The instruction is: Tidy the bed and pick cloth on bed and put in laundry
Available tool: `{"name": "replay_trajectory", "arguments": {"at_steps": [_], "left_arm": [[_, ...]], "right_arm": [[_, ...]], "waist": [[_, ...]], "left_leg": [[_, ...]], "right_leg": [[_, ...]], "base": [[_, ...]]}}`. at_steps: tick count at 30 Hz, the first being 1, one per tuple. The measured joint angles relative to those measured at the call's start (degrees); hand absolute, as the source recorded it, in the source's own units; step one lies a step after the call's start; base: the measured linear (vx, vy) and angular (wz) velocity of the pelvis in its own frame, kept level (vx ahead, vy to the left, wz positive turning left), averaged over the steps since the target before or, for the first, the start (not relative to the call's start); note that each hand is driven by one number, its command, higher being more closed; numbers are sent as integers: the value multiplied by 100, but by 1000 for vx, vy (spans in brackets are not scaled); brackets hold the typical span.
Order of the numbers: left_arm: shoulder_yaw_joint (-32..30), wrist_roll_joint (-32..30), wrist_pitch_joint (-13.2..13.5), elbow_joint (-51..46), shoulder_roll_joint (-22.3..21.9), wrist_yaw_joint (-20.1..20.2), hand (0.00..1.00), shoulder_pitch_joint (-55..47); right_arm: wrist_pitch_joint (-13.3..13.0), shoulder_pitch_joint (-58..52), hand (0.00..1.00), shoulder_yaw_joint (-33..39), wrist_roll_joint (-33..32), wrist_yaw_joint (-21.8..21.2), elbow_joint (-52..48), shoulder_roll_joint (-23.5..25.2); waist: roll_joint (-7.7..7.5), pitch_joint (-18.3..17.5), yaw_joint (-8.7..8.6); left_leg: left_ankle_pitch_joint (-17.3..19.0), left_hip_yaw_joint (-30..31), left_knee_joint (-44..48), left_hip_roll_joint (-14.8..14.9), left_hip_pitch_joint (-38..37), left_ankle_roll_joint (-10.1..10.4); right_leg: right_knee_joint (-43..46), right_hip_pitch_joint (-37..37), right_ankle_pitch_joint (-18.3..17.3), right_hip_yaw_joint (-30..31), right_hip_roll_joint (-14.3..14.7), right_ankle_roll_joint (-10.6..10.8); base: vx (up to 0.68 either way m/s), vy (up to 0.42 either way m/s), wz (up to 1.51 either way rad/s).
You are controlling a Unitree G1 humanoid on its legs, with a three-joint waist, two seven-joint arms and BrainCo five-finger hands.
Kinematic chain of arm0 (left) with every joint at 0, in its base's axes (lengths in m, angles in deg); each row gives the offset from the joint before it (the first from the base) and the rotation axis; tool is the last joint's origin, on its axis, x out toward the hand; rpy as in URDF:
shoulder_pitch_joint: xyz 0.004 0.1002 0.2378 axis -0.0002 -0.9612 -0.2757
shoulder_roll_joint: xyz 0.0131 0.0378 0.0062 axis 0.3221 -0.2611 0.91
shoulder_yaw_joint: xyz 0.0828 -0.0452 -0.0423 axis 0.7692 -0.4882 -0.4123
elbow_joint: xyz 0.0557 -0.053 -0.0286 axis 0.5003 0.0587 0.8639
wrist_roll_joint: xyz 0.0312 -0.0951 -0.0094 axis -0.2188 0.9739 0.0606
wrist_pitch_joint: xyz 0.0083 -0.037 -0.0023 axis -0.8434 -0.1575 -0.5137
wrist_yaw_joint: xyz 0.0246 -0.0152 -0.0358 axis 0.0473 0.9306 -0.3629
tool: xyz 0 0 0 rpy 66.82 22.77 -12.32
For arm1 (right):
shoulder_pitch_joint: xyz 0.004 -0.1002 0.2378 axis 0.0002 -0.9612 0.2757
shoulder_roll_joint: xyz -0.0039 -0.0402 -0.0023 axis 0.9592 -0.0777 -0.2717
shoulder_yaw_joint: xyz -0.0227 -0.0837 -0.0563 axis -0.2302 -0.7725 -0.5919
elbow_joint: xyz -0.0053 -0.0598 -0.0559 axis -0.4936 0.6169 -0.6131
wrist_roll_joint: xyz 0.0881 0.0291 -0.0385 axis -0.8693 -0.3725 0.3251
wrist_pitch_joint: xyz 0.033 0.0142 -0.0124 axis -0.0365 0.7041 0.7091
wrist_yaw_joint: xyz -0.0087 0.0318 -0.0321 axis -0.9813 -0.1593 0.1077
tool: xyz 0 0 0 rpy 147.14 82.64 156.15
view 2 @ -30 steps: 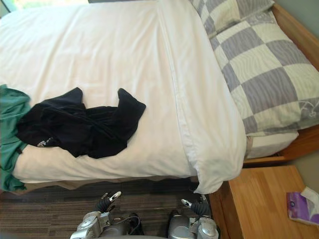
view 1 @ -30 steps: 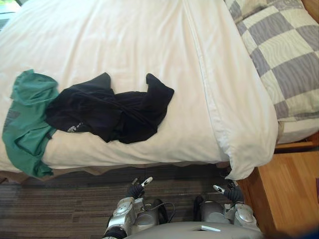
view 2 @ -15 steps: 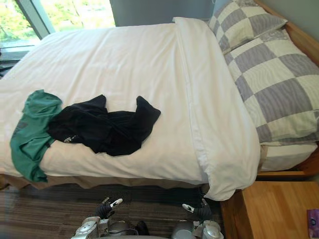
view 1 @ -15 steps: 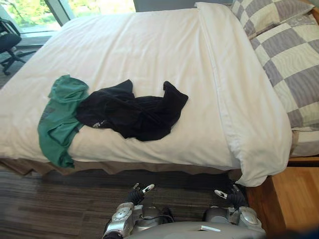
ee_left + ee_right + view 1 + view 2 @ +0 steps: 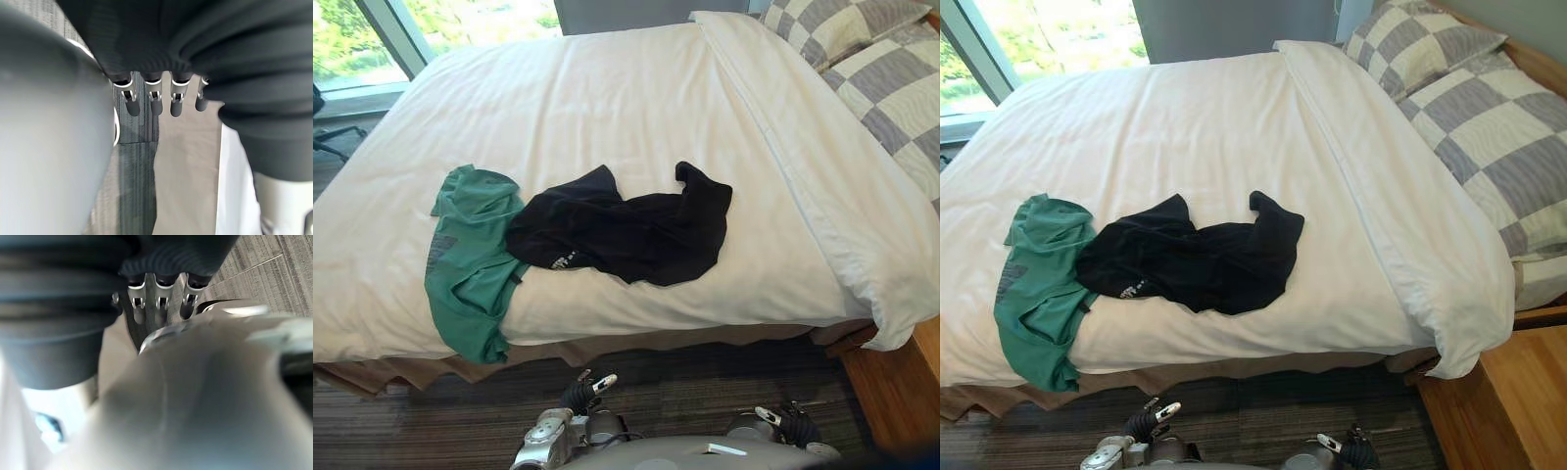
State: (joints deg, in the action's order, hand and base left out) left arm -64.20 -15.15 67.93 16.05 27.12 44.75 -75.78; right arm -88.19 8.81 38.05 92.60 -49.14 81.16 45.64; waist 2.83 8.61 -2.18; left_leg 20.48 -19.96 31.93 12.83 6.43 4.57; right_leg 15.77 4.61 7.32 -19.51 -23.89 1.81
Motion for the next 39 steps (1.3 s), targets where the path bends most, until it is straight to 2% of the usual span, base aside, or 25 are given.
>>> {"name": "replay_trajectory", "arguments": {"at_steps": [2, 4, 5, 6, 7, 10, 12, 14, 16, 19, 20, 23, 24, 26, 27, 28, 29, 31, 32, 33, 34, 35, 37, 38, 39], "left_arm": [[12, -1, -24, 17, 75, -5, 0, 0], [292, -6, -51, 16, 75, -18, 0, 75], [369, -6, -59, 13, 62, -28, 0, 112], [454, -55, -74, -4, 53, -62, 0, 196], [458, -200, -135, -2, -19, -138, 0, 268], [625, -346, -161, -119, -138, -383, 0, 307], [636, -385, -188, -173, -178, -473, 0, 245], [632, -374, -193, -252, -198, -564, 0, 238], [625, -365, -181, -280, -205, -562, 0, 231], [618, -361, -148, -388, -214, -557, 0, 241], [619, -357, -136, -403, -216, -556, 0, 251], [614, -94, -126, -389, -213, -435, 0, 228], [606, -70, -118, -396, -222, -371, 0, 238], [559, -16, -107, -393, -232, -267, 0, 239], [477, 69, -101, -390, -254, -158, 0, 178], [444, 80, -83, -392, -265, -135, 0, 175], [428, 115, -36, -390, -266, -124, 0, 170], [429, 141, 16, -365, -286, -56, 0, 172], [428, 141, 21, -351, -298, -52, 0, 181], [423, 148, 29, -280, -331, -55, 0, 212], [411, 145, 21, -184, -378, -61, 0, 217], [375, 145, 15, -167, -357, -64, 0, 251], [342, 123, -12, -100, -262, -173, 0, 322], [268, 120, -12, -52, -180, -254, 0, 337], [200, 128, -6, -68, -127, -293, 0, 292]], "right_arm": [[-211, -44, 0, -234, -4, -106, -10, 10], [-519, -159, 0, -628, 1, -217, -145, -33], [-556, -170, 0, -723, 8, -225, -176, -57], [-618, -184, 0, -917, 9, -236, -203, -113], [-619, -144, 0, -1019, 8, -296, -230, -203], [-600, -156, 0, -1152, -10, -334, -294, -277], [-486, -138, 0, -1315, -77, -341, -297, -290], [-369, -107, 0, -1409, -166, -337, -381, -293], [-262, -97, 0, -1517, -324, -331, -476, -309], [-8, -35, 0, -1674, -709, -307, -660, -394], [50, 2, 0, -1696, -805, -284, -673, -423], [269, 51, 0, -1565, -1019, -61, -686, -432], [308, 48, 0, -1416, -1007, -1, -684, -370], [341, 57, 0, -1185, -990, 37, -680, -333], [337, 66, 0, -1004, -875, 60, -667, -351], [336, 67, 0, -954, -841, 58, -652, -362], [325, 80, 0, -909, -784, 53, -612, -377], [206, 113, 0, -781, -665, 19, -450, -417], [190, 115, 0, -777, -665, -3, -422, -426], [136, 75, 0, -775, -663, -47, -363, -421], [41, 7, 0, -726, -657, -44, -346, -417], [11, 5, 0, -653, -652, -35, -325, -370], [1, -32, 0, -633, -604, 42, -213, -222], [-103, -5, 0, -616, -608, 154, -94, -154], [-277, -28, 0, -664, -623, 106, -91, -164]], "waist": [[-61, -16, -17], [-72, -14, -75], [-81, -12, -95], [-173, 3, -138], [-100, 84, -138], [-61, 121, -159], [-157, 120, -142], [-174, 123, -138], [-161, 159, -133], [-95, 256, -133], [-59, 288, -140], [-21, 322, -157], [-111, 377, -164], [-52, 382, -163], [22, 420, -203], [31, 424, -195], [33, 426, -186], [40, 423, -205], [49, 420, -205], [92, 406, -207], [201, 337, -213], [155, 354, -195], [-20, 288, -153], [-77, 253, -90], [-77, 242, -4]], "left_leg": [[-145, -37, -257, -69, -71, -46], [-486, -22, -815, -297, -176, -128], [-557, -15, -912, -373, -167, -141], [-657, 14, -1019, -546, -149, -164], [-675, 32, -1026, -661, -139, -182], [-891, 174, -1305, -714, -354, -118], [-996, 197, -1492, -710, -451, -80], [-1055, 196, -1582, -696, -481, -68], [-1042, 198, -1453, -660, -433, -54], [-930, 169, -523, -455, -7, 8], [-931, 141, -320, -406, 99, 7], [-992, 122, -755, -643, -61, -60], [-1060, 162, -914, -756, -133, -53], [-909, 189, -873, -614, -164, -121], [-888, 325, -879, -285, -161, -84], [-900, 391, -891, -169, -138, -75], [-919, 499, -898, -36, -113, -71], [-945, 832, -859, 235, -50, -86], [-936, 895, -840, 256, -44, -83], [-913, 995, -730, 257, -26, -42], [-894, 1119, -639, 196, 35, 31], [-854, 1206, -462, 147, 119, 575], [-596, 1065, -115, -68, 245, 386], [-505, 940, -125, -115, 275, 259], [-562, 806, -374, -105, 172, 167]], "right_leg": [[417, 94, -475, -141, 237, 139], [777, 67, -1509, -76, 939, 292], [753, 37, -1682, -6, 1083, 335], [500, -118, -2006, 34, 1247, 322], [317, -224, -2134, 50, 1251, 337], [175, -467, -2097, -85, 1277, 283], [151, -518, -2108, -155, 1294, 262], [140, -503, -2110, -165, 1296, 256], [193, -494, -2136, -154, 1309, 218], [575, -294, -2299, -30, 1271, 189], [697, -240, -2333, -6, 1207, 181], [1056, -54, -2472, 66, 954, 190], [1073, -52, -2471, 61, 795, 180], [1074, -97, -2451, 64, 740, 180], [1084, -202, -2450, 80, 625, 189], [1100, -221, -2446, 101, 563, 207], [1134, -232, -2448, 139, 463, 271], [1240, -265, -2508, 233, 158, 698], [1246, -274, -2499, 262, 108, 803], [1220, -316, -2447, 318, 11, 1038], [1153, -345, -2366, 321, -16, 1229], [1126, -370, -2325, 356, -59, 1260], [802, -505, -1974, 470, -258, 1107], [707, -421, -1448, 233, -320, 483], [795, -215, -1233, -65, -268, 147]], "base": [[17, 237, -22], [59, 96, 13], [30, 37, 32], [-19, -14, 28], [-35, -16, 27], [-11, -44, 25], [-18, -113, 13], [-33, -86, 3], [-37, -46, -3], [-60, -4, -11], [-67, 46, -10], [-75, 40, 4], [-90, 17, 10], [-62, 28, 1], [-37, 70, 1], [-28, 115, -2], [-15, 177, -7], [-30, 287, -4], [2, 361, 1], [77, 566, 8], [96, 615, 11], [153, 649, 10], [170, 433, 1], [173, 415, -23], [162, 389, -34]]}}
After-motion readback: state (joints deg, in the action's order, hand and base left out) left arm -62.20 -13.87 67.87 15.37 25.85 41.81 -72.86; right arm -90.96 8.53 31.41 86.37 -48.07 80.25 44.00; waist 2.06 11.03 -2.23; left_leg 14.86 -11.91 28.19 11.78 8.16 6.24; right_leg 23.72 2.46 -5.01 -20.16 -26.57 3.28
